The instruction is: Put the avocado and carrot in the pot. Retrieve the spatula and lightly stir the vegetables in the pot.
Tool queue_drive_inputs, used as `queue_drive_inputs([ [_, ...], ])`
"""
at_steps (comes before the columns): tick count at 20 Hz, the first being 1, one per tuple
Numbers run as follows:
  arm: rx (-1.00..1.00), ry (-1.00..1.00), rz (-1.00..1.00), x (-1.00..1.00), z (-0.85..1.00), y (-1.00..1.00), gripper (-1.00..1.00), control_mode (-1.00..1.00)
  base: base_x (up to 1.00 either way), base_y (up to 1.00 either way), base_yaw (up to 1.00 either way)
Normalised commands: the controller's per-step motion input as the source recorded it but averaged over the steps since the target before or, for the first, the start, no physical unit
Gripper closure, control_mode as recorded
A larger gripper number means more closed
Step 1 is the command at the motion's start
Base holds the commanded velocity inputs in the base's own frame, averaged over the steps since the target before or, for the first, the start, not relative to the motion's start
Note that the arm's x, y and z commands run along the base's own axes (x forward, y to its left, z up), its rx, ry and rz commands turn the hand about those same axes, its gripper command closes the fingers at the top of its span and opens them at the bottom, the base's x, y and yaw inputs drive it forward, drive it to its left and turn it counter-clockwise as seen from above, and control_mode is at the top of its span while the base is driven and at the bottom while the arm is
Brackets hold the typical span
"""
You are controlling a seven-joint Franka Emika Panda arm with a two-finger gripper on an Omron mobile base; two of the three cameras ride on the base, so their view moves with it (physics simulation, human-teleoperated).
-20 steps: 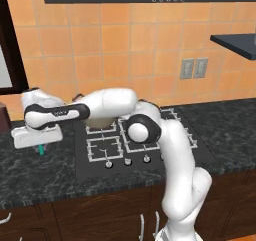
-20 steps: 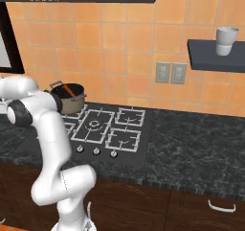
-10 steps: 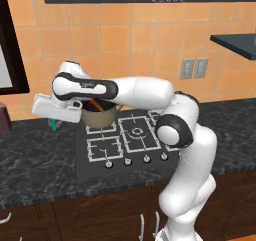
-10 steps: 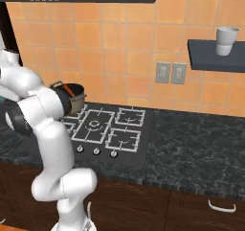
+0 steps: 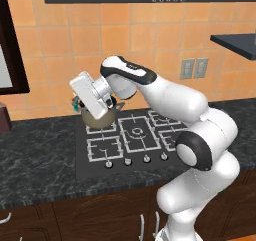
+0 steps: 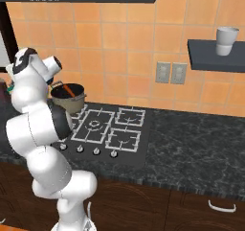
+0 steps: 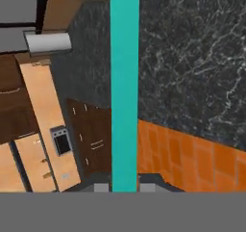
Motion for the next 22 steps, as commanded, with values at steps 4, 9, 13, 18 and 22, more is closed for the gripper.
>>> queue_drive_inputs([
  [4,0.56,0.41,-0.15,0.59,0.44,-0.51,1.00,-1.00,0.00,0.00,0.00],
  [9,0.48,0.52,-0.14,0.64,0.34,-0.40,1.00,-1.00,0.00,0.00,0.00],
  [13,0.31,0.73,-0.02,0.60,0.02,-0.45,1.00,-1.00,0.00,0.00,0.00],
  [18,0.48,0.68,0.00,0.60,0.18,-0.46,1.00,-1.00,0.00,0.00,0.00],
  [22,0.16,0.62,0.00,0.88,0.07,-0.41,1.00,-1.00,0.00,0.00,0.00],
])
